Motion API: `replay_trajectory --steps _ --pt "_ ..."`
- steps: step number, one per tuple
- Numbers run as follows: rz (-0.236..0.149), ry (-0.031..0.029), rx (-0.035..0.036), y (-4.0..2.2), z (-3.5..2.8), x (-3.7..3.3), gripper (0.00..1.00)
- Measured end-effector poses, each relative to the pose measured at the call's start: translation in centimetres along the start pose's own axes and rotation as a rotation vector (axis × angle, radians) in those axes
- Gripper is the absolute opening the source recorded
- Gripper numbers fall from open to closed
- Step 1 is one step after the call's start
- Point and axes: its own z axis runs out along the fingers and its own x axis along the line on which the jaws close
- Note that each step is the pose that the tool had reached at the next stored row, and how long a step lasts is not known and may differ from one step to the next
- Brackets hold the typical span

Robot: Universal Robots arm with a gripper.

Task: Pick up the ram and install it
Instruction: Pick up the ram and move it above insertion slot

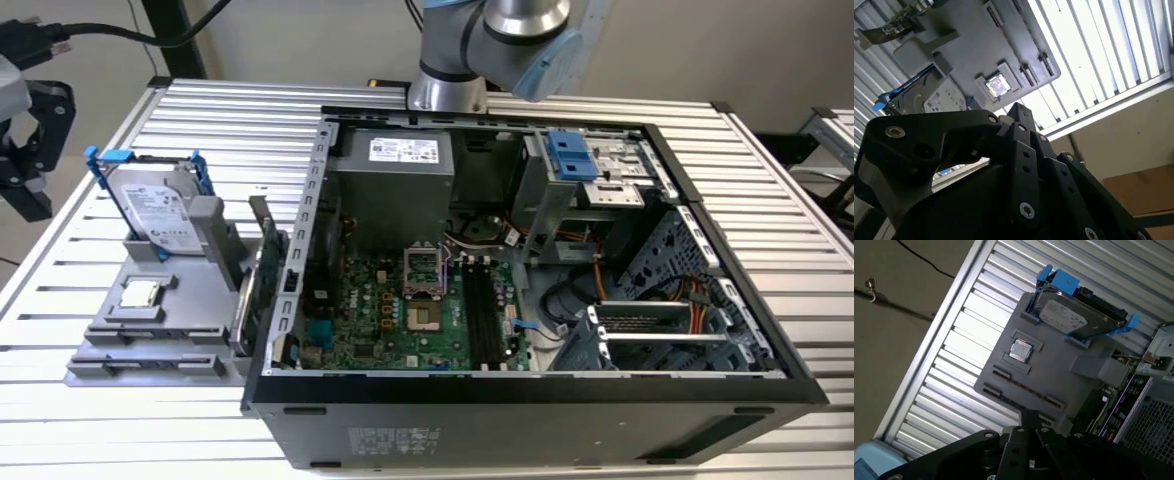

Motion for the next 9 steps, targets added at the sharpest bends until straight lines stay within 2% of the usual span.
replay_trajectory --steps 9 --pt "-0.161 -0.0098 0.0055 0.00 0.01 0.01 0.00"
